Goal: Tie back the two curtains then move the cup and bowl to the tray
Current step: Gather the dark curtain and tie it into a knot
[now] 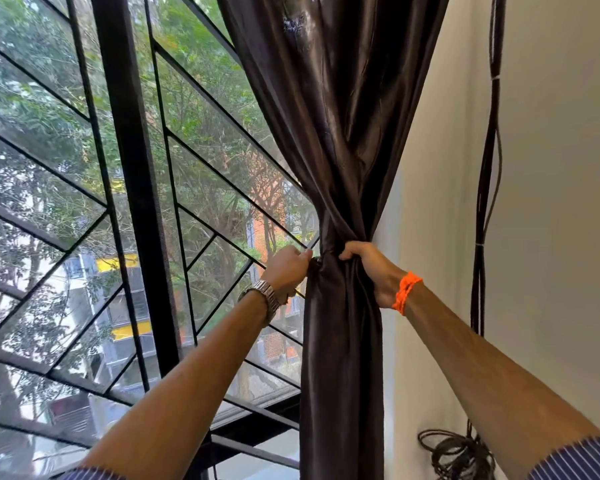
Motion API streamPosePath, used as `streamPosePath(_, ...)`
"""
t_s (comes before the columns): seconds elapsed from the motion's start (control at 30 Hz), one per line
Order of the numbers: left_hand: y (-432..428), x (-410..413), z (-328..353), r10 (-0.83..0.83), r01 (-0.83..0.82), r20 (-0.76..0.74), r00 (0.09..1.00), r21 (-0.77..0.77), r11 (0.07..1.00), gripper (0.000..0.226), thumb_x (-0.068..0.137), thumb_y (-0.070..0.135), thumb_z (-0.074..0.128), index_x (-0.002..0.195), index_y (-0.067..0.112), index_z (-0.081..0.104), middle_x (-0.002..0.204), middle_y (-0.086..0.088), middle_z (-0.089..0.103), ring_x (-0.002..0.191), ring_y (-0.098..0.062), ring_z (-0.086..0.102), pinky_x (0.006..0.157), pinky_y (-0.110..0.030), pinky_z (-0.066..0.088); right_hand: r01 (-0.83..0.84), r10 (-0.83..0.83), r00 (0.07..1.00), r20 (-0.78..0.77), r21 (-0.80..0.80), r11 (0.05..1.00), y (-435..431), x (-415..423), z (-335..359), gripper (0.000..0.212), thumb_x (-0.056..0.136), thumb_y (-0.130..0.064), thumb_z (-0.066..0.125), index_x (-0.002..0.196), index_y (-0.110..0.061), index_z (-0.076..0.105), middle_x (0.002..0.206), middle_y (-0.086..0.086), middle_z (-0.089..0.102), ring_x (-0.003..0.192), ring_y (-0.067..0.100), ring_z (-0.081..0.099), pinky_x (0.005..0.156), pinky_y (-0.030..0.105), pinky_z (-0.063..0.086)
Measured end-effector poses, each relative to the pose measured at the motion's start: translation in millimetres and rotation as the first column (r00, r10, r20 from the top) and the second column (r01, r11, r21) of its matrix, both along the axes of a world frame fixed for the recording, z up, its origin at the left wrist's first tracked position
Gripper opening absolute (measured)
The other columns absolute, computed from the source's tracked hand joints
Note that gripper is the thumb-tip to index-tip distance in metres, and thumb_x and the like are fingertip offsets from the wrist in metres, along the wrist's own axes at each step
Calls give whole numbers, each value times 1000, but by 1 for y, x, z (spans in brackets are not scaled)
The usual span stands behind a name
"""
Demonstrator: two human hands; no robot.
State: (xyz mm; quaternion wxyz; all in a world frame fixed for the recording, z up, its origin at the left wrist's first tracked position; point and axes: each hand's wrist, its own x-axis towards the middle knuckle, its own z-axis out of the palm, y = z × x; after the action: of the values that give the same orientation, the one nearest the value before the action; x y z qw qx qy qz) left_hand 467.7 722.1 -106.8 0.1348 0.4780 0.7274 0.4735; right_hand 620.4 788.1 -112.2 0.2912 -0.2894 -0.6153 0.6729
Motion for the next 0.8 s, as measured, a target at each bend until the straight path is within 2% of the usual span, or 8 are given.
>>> streamPosePath(0.07, 0, 6, -2, -118, 98, 234, 965, 96, 991, 25, 101, 33, 45, 90, 10, 48, 78, -8, 53, 41, -11, 34, 39, -21, 30, -83, 76, 993, -89, -77, 994, -2, 0, -3, 37, 71, -25, 53, 93, -1, 70, 85, 17, 67, 76, 30, 62, 86, 37, 49)
streamPosePath(0.13, -1, 12, -4, -208, 181, 274, 939, 119, 976, 18, 101, 30, 45, 97, 12, 47, 73, -5, 49, 41, -8, 33, 36, -18, 26, -142, 118, 976, -181, -124, 982, -2, -2, -8, 34, 74, -22, 54, 94, 0, 69, 82, 18, 65, 73, 29, 60, 81, 37, 50)
streamPosePath(0.27, 1, 15, -5, -89, 99, -133, 987, 72, 992, 12, 95, 28, 52, 92, 16, 53, 69, -1, 58, 50, -15, 48, 45, -24, 36, -102, 71, 977, -201, -147, 984, 0, -5, -16, 25, 82, -16, 59, 97, 2, 67, 80, 16, 65, 67, 26, 63, 76, 36, 54)
streamPosePath(0.37, 1, 16, -5, 106, -66, -432, 896, 106, 992, 11, 90, 28, 55, 90, 22, 65, 88, -5, 72, 75, -25, 67, 64, -30, 50, 158, -157, 976, -150, -5, 987, 7, -11, -20, 46, 75, -22, 75, 110, 6, 65, 94, 15, 71, 79, 27, 70, 84, 42, 58)
streamPosePath(0.43, 0, 21, -6, 167, -111, -544, 823, 134, 985, 16, 88, 25, 56, 92, 21, 71, 88, -8, 73, 83, -28, 68, 68, -30, 49, 399, -393, 917, -71, 225, 889, 9, -14, -22, 63, 62, -35, 84, 110, 0, 65, 102, 11, 72, 91, 28, 69, 88, 43, 57)
streamPosePath(0.53, -3, 34, -9, 224, -144, -628, 745, 176, 974, 19, 88, 24, 56, 94, 19, 73, 89, -9, 71, 82, -31, 67, 62, -30, 45, 571, -677, 735, 11, 528, 628, 7, -13, -23, 61, 66, -43, 84, 107, -3, 62, 107, 14, 69, 100, 33, 65, 86, 39, 54)
streamPosePath(0.7, -12, 49, -14, 255, -108, -663, 704, 254, 961, 10, 85, 21, 61, 92, 20, 68, 89, -4, 70, 81, -28, 67, 61, -31, 42, 617, -779, 622, -77, 661, 427, 4, -8, -20, 81, 59, -36, 90, 118, 1, 49, 124, 19, 55, 102, 39, 63, 90, 44, 53)
streamPosePath(0.8, -19, 64, -22, 285, 24, -733, 618, 380, 925, 10, 80, 12, 60, 86, 16, 67, 85, -1, 67, 72, -25, 65, 62, -35, 51, 717, -728, 591, -348, 640, 276, -9, -7, -23, 59, 63, -9, 80, 102, -13, 36, 113, 7, 41, 81, 35, 58, 76, 46, 52)
